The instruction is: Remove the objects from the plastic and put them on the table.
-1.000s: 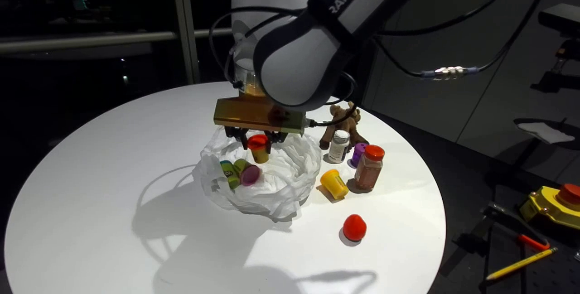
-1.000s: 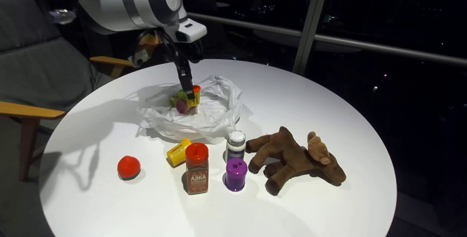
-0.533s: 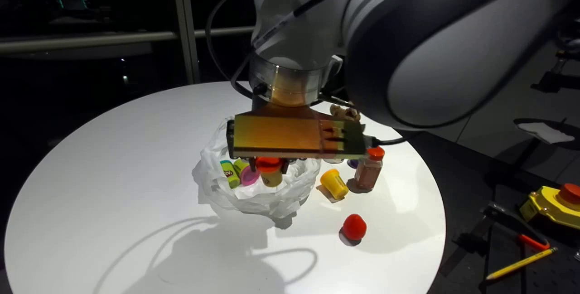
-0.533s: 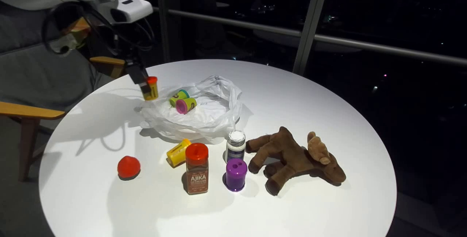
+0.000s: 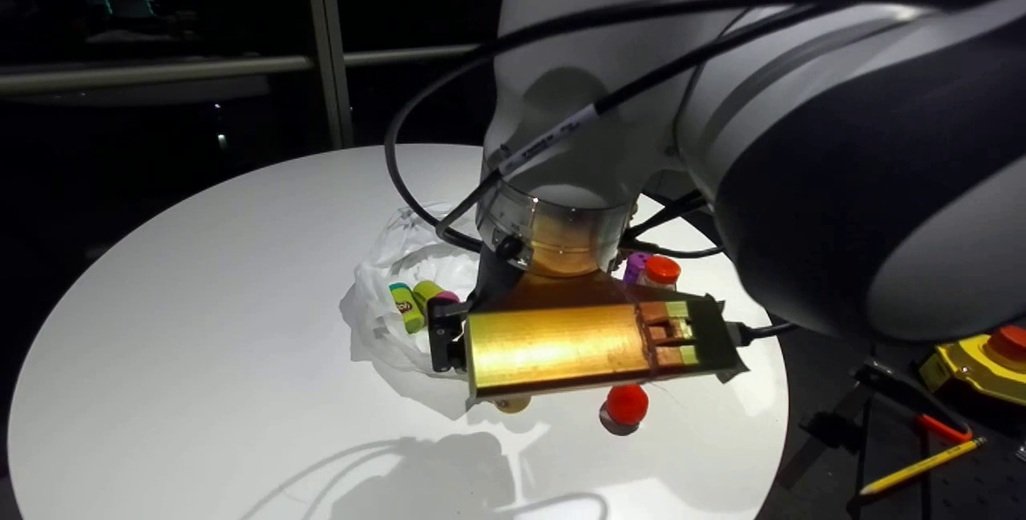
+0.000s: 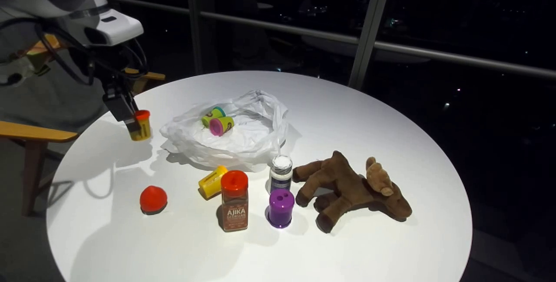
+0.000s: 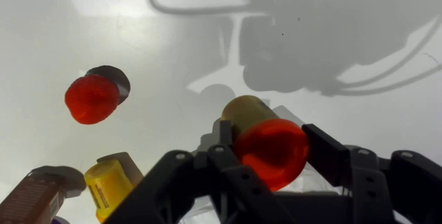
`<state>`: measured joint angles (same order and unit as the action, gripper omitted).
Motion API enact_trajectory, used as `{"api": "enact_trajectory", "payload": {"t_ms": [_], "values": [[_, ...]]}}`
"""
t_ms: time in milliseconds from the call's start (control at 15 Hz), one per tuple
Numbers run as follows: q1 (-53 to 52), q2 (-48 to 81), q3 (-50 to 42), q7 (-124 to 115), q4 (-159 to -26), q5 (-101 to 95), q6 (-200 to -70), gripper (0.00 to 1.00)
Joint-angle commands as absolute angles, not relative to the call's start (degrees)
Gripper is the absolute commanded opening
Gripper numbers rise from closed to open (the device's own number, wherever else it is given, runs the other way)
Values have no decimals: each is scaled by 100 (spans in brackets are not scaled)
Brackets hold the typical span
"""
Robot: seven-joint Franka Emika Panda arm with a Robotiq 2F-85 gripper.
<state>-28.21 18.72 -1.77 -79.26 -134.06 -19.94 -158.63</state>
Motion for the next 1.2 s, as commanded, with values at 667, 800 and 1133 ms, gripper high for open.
{"api": "enact_trajectory", "payload": {"t_ms": [667, 800, 1133], "values": [[-2157, 2709, 218, -6191, -13244, -263, -16596, 93], [-2350, 2465, -5, -6272, -13292, -380, -16642, 100], [-2908, 2075, -829, -6444, -13011, -1089, -16540, 100]]}}
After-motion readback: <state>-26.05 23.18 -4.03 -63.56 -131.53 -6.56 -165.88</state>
